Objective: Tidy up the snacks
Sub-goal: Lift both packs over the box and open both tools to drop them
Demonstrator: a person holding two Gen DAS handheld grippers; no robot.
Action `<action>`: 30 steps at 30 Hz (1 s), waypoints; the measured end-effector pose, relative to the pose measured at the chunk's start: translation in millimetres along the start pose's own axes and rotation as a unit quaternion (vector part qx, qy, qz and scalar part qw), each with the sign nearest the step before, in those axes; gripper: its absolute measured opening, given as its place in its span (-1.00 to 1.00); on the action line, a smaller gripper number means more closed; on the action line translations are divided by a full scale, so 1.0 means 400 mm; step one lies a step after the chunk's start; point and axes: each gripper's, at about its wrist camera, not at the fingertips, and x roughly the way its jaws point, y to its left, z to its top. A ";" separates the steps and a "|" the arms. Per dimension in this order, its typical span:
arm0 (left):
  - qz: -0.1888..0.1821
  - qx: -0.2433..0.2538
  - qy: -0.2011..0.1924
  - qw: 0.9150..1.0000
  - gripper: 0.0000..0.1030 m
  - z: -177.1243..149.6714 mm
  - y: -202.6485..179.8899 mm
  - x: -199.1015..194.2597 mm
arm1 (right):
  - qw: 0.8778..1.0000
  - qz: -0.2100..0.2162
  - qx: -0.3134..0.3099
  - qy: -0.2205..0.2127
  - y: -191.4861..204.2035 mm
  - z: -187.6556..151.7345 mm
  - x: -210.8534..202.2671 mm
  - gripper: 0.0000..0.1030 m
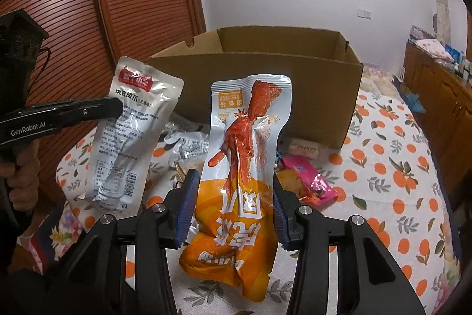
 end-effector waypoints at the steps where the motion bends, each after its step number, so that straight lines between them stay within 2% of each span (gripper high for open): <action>1: -0.001 0.001 -0.004 1.000 -1.00 0.008 -0.003 -0.007 | 1.000 -0.001 -0.001 -0.003 0.000 0.004 -0.006 -0.10; 8: -0.004 0.016 -0.033 0.999 -1.00 0.081 -0.023 -0.058 | 1.000 -0.005 -0.008 -0.030 -0.003 0.062 -0.045 -0.10; 18: 0.013 0.044 -0.088 0.995 -1.00 0.239 -0.029 -0.109 | 0.997 -0.011 -0.016 -0.071 -0.029 0.187 -0.074 -0.10; 30: 0.049 0.072 -0.105 0.991 -1.00 0.418 -0.001 -0.042 | 0.996 -0.011 -0.009 -0.087 -0.080 0.328 -0.018 -0.09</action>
